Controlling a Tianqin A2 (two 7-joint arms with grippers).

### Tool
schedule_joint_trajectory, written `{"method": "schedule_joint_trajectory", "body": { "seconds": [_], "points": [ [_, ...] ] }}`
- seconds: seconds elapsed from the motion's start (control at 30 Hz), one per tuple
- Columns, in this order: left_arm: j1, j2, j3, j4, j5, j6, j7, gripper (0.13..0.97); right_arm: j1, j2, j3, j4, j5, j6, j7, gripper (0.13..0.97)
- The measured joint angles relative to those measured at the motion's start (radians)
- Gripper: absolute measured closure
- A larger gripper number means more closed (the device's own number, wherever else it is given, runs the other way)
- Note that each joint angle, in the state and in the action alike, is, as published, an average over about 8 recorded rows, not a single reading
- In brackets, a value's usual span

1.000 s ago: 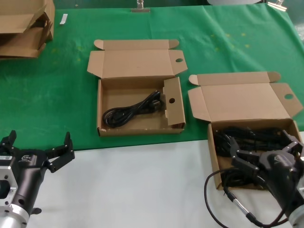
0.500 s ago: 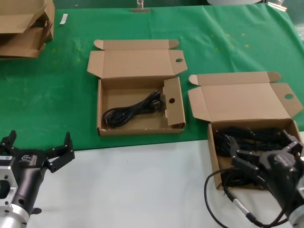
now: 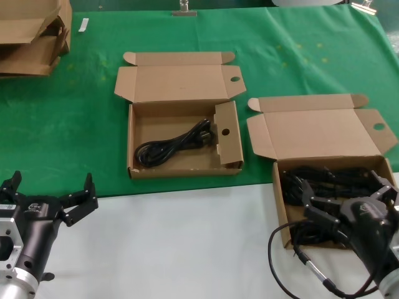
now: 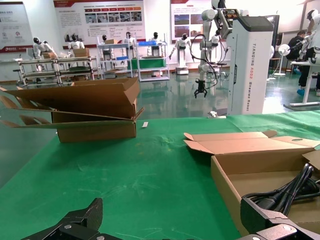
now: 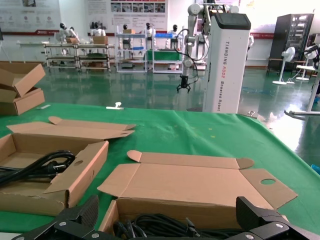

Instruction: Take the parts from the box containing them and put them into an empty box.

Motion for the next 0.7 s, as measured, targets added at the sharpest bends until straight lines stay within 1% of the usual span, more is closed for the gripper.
{"method": "schedule_joint_trajectory", "body": {
  "seconds": [0.7],
  "points": [
    [0.000,0.000,0.000,0.000,0.000,0.000,0.000,0.132,0.000,0.000,0.000,0.000,0.000,0.000,0.000,0.129]
  ]
}}
